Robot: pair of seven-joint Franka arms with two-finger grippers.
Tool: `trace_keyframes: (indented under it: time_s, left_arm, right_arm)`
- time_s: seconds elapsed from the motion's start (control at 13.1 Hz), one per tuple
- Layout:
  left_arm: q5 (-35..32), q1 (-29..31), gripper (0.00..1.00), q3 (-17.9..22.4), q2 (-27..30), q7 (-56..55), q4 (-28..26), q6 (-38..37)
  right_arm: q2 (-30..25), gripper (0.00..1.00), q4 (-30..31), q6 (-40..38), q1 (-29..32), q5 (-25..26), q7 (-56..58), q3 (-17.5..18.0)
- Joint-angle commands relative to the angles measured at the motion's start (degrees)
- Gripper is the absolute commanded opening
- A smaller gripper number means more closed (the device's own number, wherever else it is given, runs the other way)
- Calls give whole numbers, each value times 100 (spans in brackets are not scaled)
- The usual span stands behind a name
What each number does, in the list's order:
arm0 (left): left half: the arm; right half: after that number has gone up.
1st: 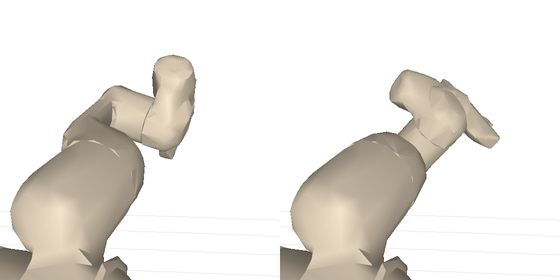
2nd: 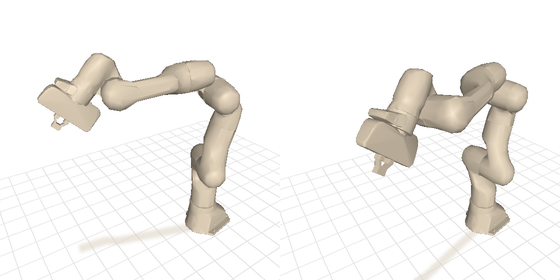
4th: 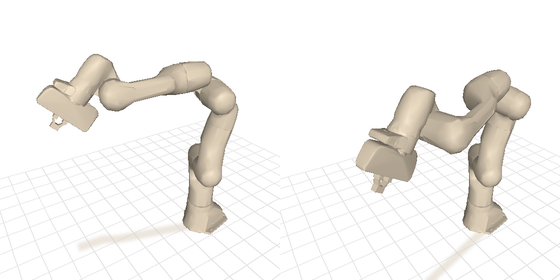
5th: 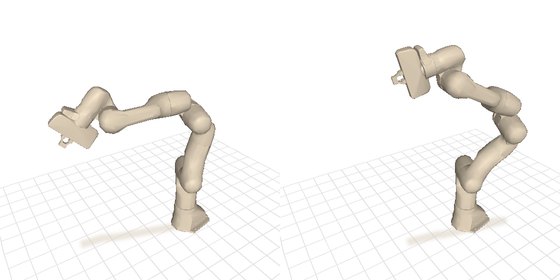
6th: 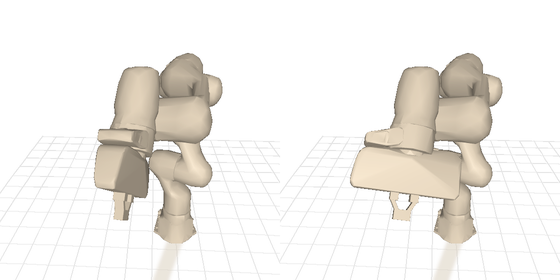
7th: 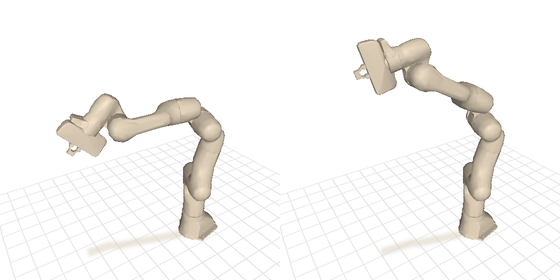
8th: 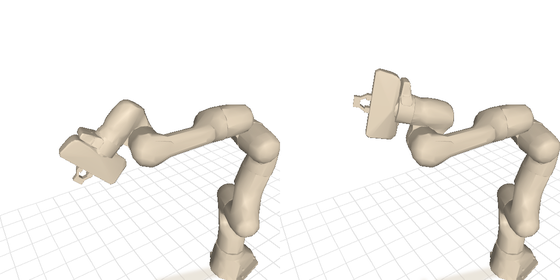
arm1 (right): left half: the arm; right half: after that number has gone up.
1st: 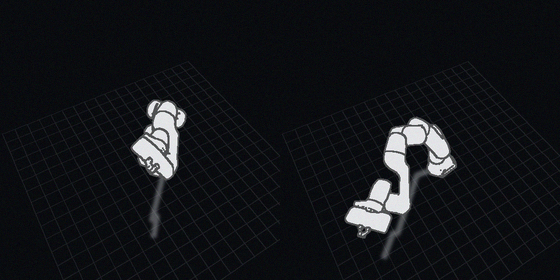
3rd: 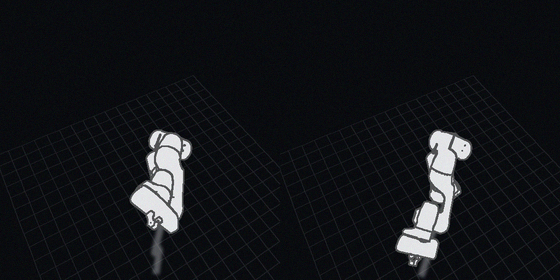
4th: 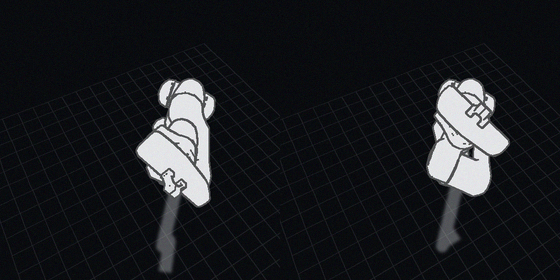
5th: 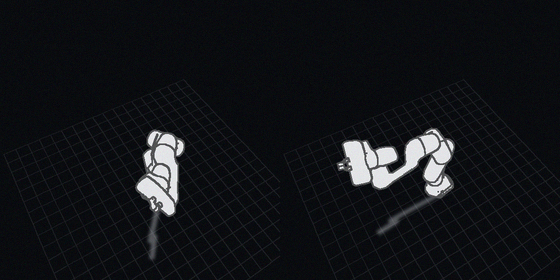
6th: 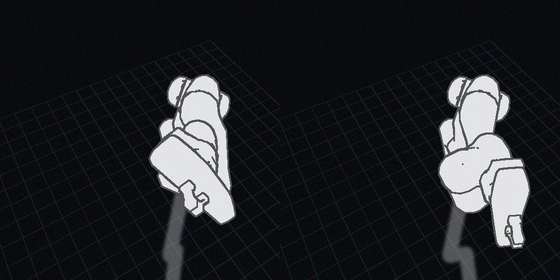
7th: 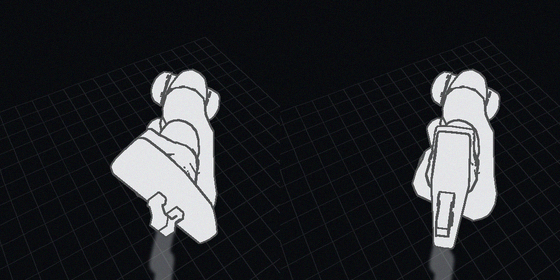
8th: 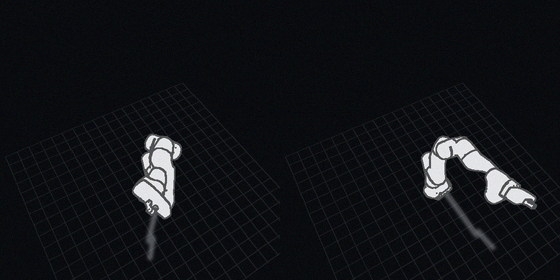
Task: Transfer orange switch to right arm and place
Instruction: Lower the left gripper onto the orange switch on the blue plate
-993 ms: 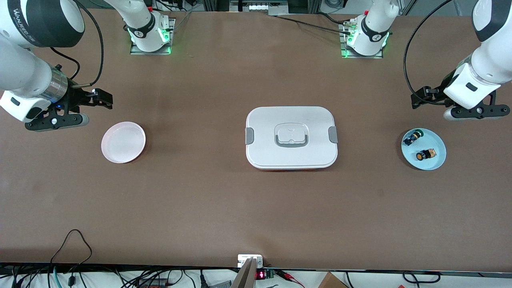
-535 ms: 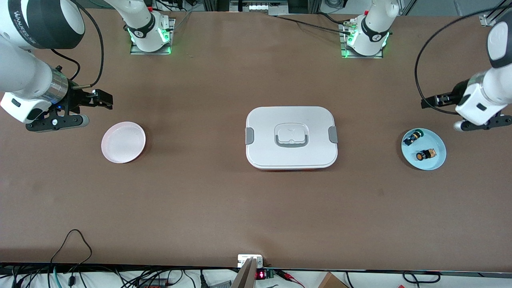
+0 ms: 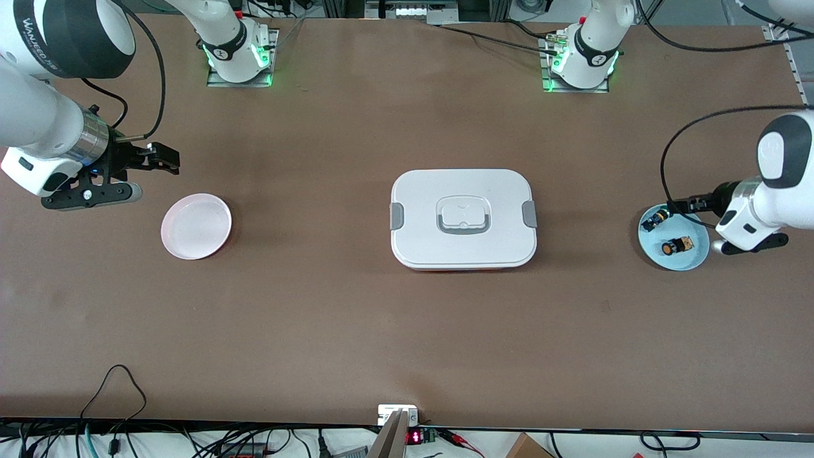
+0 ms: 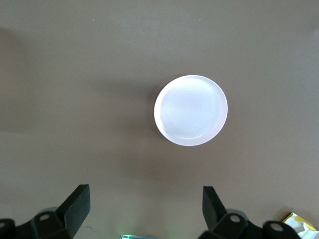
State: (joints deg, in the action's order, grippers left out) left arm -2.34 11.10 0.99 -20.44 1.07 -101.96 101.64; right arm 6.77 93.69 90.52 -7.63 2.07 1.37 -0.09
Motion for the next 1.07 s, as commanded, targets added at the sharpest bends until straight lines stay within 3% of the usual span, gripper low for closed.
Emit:
trace_keyframes:
  time_s: [0.0, 0.15, 0.76, 0.99]
  left_arm:
    - [-3, 304, 100, -29, -512, 411, 168, 530]
    - [-3, 480, 100, -38, -689, 403, 124, 1065]
    - [-3, 577, 100, -38, -619, 622, -1447, 4193]
    - [23, 630, 100, -47, -969, 614, -1521, 4540]
  right_arm:
    - [26, 100, -96, -25, -11, -84, 21, -9]
    - [26, 100, -96, -25, -11, -93, 21, -9]
    - [17, 100, -105, -34, -37, -102, 12, -9]
    - [26, 100, -105, -25, -55, -102, 12, -9]
